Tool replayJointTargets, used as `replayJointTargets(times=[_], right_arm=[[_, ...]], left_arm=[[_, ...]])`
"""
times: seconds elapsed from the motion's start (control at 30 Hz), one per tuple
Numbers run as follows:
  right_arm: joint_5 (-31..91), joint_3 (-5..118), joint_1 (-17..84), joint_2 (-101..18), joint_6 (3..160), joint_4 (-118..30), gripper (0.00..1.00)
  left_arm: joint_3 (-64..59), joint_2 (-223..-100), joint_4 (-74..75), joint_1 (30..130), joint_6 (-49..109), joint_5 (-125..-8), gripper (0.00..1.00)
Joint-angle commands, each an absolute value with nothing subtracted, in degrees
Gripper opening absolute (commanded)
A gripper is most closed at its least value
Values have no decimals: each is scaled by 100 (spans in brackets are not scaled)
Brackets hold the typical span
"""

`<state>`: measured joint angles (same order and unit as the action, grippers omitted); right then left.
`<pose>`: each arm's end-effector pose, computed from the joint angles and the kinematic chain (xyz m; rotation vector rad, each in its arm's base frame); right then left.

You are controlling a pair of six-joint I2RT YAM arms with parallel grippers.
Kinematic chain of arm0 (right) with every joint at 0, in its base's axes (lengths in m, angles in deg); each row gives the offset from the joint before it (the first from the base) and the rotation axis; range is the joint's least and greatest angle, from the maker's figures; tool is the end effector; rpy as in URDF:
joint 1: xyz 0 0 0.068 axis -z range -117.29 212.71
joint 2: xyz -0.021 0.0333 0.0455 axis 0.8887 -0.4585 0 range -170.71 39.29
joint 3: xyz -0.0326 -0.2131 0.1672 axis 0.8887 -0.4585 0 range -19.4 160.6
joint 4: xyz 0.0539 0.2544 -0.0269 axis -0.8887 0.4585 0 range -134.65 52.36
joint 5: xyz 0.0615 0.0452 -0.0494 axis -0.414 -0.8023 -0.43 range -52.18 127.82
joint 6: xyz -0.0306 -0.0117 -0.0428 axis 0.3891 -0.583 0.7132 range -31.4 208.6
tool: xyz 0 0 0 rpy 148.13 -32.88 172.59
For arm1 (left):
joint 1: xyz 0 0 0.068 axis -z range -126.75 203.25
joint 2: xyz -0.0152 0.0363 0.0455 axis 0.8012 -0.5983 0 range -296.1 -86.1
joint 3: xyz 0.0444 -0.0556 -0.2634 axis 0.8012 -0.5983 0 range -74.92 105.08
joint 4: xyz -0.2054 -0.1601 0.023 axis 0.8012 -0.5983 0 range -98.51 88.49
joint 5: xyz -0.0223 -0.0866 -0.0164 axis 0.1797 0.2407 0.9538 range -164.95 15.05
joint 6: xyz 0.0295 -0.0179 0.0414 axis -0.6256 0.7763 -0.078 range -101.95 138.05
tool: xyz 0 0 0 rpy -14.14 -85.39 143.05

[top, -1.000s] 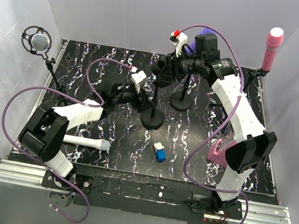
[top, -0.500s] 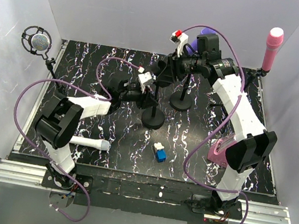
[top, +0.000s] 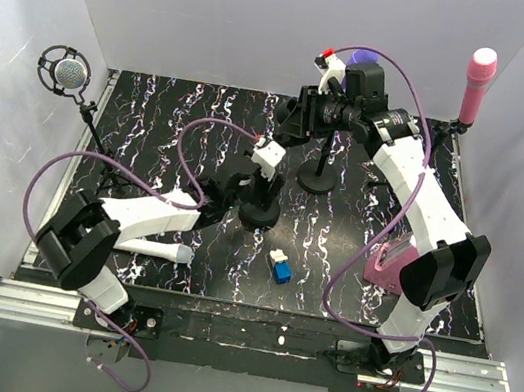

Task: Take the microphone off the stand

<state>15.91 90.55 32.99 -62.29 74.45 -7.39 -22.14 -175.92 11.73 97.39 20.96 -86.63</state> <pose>0.3411 0.2100 0.4155 -0.5313 2.0841 0.8549 0.2564 -0.2389 0.2339 0.5758 1.9071 -0.3308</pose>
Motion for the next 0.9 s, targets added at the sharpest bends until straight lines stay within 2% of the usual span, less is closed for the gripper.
replayJointTargets(times=[0.0, 0.13, 0.23, 0.33, 0.47, 0.53, 0.67, 0.73, 0.87], right_arm=[[1137, 8616, 3361, -6240, 7549, -825, 1], [15, 8405, 3414, -6188, 8216, -1291, 1], [-734, 8273, 3414, -6144, 8841, -1502, 1], [-972, 8220, 3406, -6161, 9016, -1687, 1], [-1246, 8255, 3414, -6196, 9176, -1678, 1], [-1254, 8282, 3414, -6205, 9168, -1652, 1], [-1281, 8291, 3414, -6231, 9220, -1477, 1], [-1290, 8282, 3406, -6231, 9212, -1459, 1], [-1263, 8168, 3414, -6179, 9106, -1520, 1]], left_arm=[[-2473, -16758, 660, 9160, 1356, -6183, 64], [-2412, -16722, 483, 7885, 1885, -3476, 65], [-2324, -16914, 394, 7698, 1358, -2488, 65], [-2245, -17213, 621, 7698, 1163, -1793, 64], [-2227, -17635, 1228, 7698, 1181, -1817, 59], [-2175, -17811, 1413, 7698, 1093, -1843, 52], [-2104, -17987, 1633, 7716, 1136, -2255, 30], [-2113, -17996, 1695, 7716, 1250, -2528, 22], [-2087, -17874, 1669, 7716, 1497, -2934, 19]])
